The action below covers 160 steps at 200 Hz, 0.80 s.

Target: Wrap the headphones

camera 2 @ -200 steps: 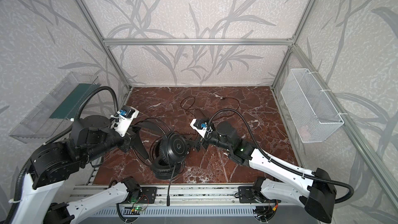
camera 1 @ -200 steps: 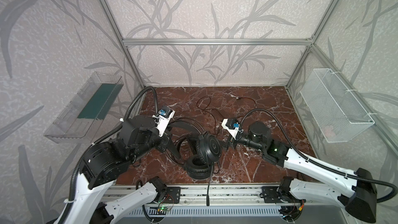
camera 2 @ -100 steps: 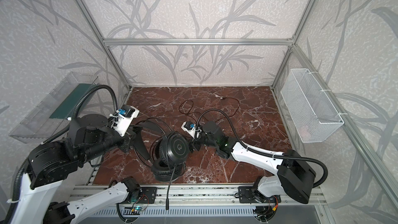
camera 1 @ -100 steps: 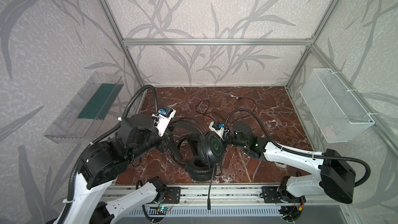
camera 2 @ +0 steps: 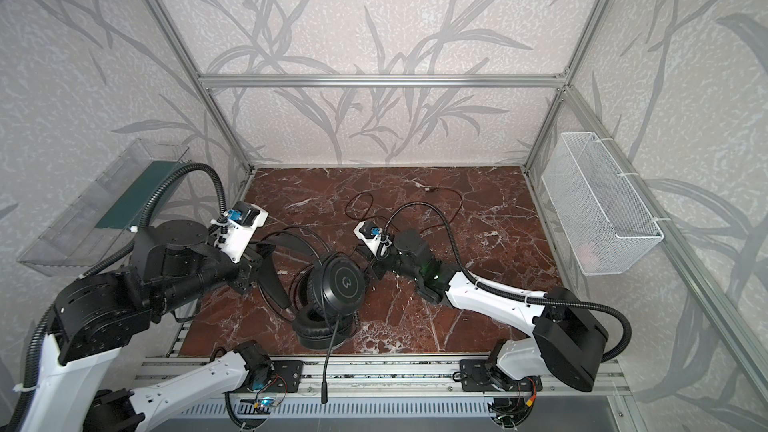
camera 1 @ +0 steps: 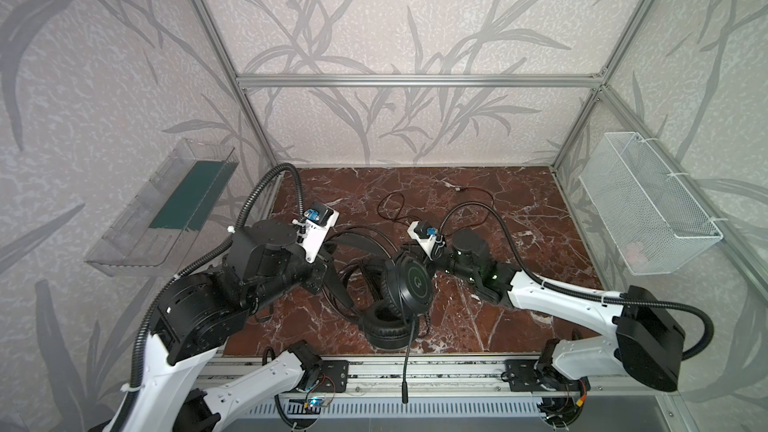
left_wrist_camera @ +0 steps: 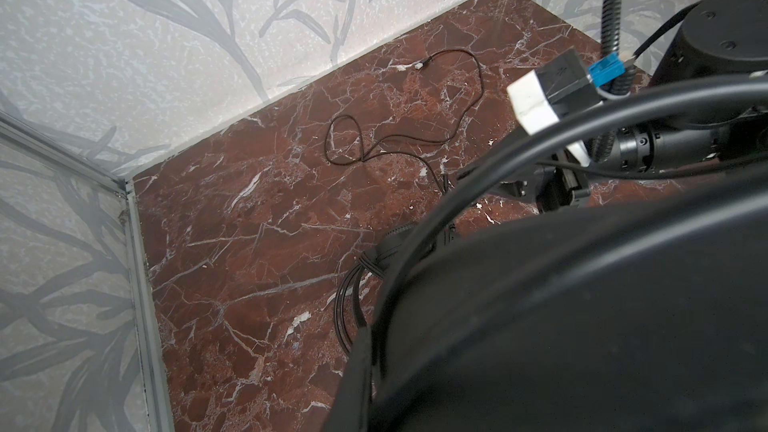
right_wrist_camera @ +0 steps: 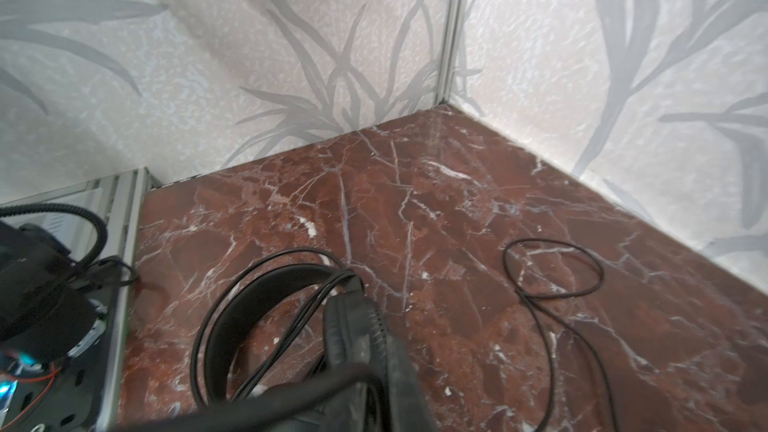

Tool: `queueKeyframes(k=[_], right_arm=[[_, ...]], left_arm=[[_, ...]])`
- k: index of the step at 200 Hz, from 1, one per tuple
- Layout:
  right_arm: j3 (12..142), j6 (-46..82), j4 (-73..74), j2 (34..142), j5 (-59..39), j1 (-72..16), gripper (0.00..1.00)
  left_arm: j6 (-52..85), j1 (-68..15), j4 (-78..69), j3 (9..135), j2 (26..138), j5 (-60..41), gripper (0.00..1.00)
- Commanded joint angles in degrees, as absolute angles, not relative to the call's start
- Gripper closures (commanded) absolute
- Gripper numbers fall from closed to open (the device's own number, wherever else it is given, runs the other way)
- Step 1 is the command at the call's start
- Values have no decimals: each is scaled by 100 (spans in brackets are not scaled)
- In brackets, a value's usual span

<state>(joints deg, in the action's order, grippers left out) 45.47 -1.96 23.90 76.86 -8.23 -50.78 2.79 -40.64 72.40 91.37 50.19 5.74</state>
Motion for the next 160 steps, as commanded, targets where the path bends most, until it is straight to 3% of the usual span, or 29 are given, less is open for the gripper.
queueKeyframes(k=[1,7,44,101,160], right_arm=[[4553,-224,2405,7188,-303,-4945,96],[4553,-250,2371,7097,-177,-4939,100],[4765,-458,1933,6416,277,-4903,100],[5158,-702,1564,5225,145,-4904,100],[5076,-529,925,4117,-1535,-4911,100]], left_arm=[[444,-4052,7019,9090,4917,531,100],[440,-4056,7018,9048,4921,532,100],[406,-4052,7114,8889,5019,786,100],[472,-4043,7274,8619,5232,1610,100],[906,-3750,7576,8765,5784,2179,100]])
